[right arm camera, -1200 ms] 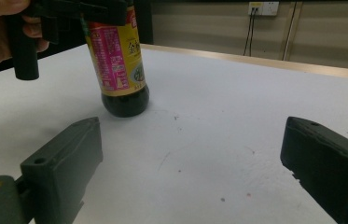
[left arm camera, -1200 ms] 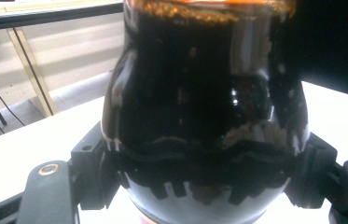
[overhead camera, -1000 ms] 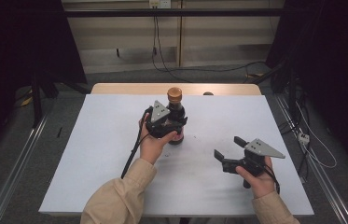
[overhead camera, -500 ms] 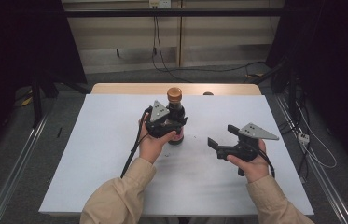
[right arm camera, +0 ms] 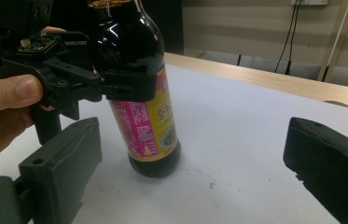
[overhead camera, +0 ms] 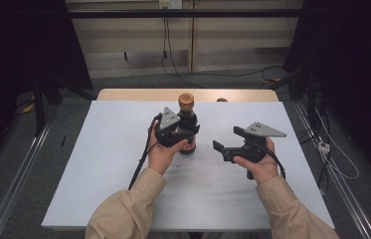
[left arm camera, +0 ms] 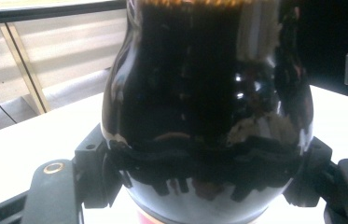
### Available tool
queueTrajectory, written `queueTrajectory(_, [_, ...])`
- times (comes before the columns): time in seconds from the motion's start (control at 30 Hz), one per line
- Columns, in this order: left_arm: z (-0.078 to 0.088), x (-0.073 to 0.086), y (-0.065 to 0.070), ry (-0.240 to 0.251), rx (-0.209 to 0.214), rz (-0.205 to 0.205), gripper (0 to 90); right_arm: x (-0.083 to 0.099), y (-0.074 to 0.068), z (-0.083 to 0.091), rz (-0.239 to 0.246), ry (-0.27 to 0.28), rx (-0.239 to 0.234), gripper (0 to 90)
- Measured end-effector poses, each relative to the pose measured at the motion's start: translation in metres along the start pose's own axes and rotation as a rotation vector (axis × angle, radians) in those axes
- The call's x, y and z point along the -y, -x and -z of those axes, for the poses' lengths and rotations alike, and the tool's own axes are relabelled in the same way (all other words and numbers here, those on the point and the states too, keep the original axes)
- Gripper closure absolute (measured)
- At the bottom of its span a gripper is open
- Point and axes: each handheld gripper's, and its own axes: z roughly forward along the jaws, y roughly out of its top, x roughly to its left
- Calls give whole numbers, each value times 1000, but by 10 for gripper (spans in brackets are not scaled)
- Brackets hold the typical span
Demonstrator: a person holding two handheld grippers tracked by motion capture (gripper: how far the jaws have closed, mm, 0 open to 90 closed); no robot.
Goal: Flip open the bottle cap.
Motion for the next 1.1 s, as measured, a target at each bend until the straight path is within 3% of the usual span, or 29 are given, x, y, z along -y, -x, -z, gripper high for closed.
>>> queueTrajectory(0.47, [-1, 1, 0, 2, 4, 6, 276, -27, -1, -14, 3, 0, -14, 89])
queueTrajectory(0.8, [-1, 2, 0, 1, 5, 8, 280, -46, -8, -24, 38, 2, -27, 278])
queueTrajectory(1.1, [-2, 2, 0, -2, 5, 13, 284, -62, -8, -29, 66, 1, -26, 568])
